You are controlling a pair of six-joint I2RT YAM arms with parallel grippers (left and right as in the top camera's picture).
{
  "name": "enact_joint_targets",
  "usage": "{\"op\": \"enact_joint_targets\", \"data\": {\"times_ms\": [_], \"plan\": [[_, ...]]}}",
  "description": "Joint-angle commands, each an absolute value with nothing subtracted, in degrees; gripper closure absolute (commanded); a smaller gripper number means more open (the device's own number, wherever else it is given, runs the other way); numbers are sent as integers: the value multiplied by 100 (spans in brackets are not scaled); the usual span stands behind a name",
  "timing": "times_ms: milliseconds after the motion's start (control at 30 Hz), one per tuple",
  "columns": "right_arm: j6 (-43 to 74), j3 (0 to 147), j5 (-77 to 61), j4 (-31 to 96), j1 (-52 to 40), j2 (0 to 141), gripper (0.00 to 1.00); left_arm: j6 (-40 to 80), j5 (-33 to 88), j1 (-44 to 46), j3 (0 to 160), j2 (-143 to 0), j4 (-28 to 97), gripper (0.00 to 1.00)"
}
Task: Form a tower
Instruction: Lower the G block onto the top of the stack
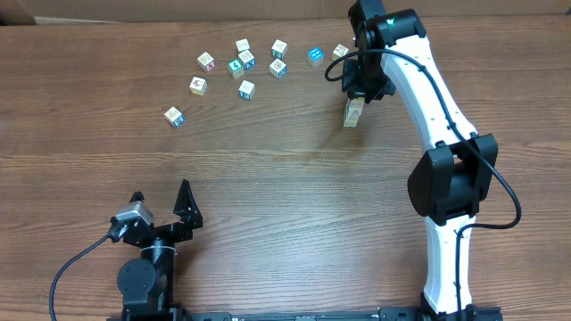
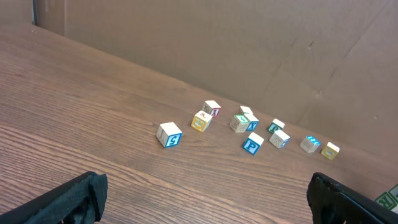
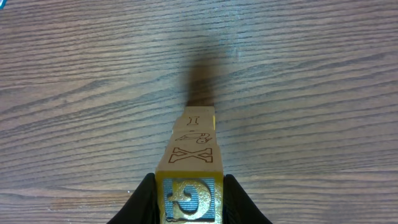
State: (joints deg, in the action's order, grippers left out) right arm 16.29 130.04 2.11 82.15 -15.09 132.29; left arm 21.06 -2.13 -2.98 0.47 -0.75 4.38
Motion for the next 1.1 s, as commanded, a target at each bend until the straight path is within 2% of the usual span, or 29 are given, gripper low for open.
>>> {"op": "enact_joint_targets", "data": {"times_ms": [0,567,867,1067], "plan": [[1669,12938,163,8235,-1525,13222,78,2143,-185,-281,27,-32,427,0],[1476,12938,185,8237,-1525,13222,80,2143,-185,-281,27,-30,427,1],[1479,12938,185,8237,-1525,13222,66,2143,-185,-281,27,-30,427,0],[1476,12938,185,8232,-1525,13222,51,2143,-185,-281,27,-32,427,0]]}}
